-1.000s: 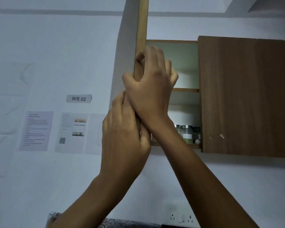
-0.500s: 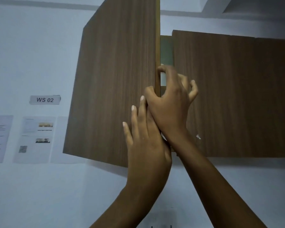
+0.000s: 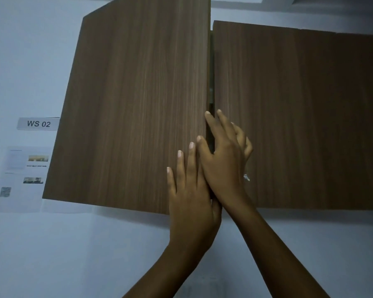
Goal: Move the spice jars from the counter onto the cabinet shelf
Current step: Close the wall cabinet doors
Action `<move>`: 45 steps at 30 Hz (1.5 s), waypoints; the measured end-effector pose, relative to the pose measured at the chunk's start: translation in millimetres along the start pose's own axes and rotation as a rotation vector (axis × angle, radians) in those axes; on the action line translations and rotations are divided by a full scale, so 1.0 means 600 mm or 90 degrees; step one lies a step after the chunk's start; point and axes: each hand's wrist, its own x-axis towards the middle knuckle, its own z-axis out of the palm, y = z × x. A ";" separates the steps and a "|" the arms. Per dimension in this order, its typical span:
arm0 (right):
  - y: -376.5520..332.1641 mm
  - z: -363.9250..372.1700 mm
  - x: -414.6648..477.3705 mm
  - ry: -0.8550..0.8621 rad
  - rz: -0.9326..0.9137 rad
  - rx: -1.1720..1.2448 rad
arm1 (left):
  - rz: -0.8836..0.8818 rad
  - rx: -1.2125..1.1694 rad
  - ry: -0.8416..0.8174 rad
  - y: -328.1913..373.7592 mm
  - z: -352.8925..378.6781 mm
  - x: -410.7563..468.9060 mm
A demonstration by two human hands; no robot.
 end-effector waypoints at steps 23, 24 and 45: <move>0.200 0.117 -0.087 -0.290 0.137 -0.195 | 0.000 0.065 -0.183 -0.026 0.207 -0.069; 0.202 0.123 -0.092 -0.284 0.132 -0.213 | -0.005 0.065 -0.181 -0.026 0.210 -0.069; 0.267 0.161 -0.156 -0.238 0.033 -0.311 | 0.049 0.052 -0.266 -0.070 0.230 -0.105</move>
